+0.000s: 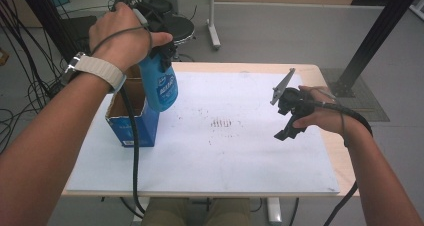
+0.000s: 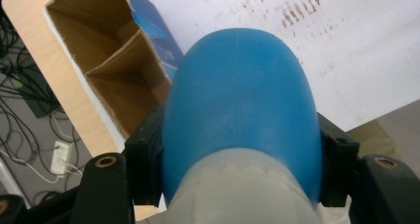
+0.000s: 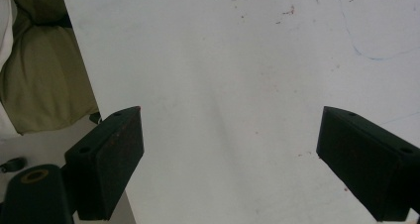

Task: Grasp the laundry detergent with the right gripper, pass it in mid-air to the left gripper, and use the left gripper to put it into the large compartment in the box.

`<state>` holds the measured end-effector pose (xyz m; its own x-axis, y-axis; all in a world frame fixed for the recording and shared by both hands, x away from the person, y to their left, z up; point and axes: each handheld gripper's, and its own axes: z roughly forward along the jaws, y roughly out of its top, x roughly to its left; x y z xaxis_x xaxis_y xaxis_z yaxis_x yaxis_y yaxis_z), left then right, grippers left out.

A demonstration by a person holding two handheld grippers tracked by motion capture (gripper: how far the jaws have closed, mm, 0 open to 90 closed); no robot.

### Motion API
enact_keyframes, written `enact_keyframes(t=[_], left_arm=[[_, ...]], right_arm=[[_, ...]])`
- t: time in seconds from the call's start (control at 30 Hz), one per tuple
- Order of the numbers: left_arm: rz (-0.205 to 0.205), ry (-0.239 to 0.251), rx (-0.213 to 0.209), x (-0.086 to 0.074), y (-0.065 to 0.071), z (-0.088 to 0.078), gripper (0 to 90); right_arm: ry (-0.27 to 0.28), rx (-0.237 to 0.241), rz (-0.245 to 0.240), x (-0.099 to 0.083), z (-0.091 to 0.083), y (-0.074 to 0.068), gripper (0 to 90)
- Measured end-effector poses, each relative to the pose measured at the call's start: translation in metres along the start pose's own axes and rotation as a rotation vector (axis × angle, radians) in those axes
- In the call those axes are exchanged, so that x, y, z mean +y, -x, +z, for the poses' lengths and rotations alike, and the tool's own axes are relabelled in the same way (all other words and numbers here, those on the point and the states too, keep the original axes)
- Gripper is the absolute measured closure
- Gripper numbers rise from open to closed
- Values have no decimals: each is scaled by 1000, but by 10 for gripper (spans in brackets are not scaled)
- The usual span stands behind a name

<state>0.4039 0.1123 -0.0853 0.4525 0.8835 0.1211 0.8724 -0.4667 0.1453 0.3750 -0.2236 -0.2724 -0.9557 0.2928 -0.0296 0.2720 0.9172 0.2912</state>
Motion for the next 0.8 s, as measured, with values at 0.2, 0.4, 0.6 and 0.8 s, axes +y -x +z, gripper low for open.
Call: enact_keyframes(t=[0.2,0.4,0.6,0.8], left_arm=[[-39,-17,17,1,-16,-4,371],[-92,-26,23,1,-32,-5,371],[-141,-30,38,1,-45,-7,371],[-188,-26,44,-1,-57,-8,372]], right_arm=[[1,2,9,0,0,3,111],[-3,3,25,-5,2,5,111],[-5,-2,37,-9,1,8,111],[-6,-3,41,-10,1,9,111]])
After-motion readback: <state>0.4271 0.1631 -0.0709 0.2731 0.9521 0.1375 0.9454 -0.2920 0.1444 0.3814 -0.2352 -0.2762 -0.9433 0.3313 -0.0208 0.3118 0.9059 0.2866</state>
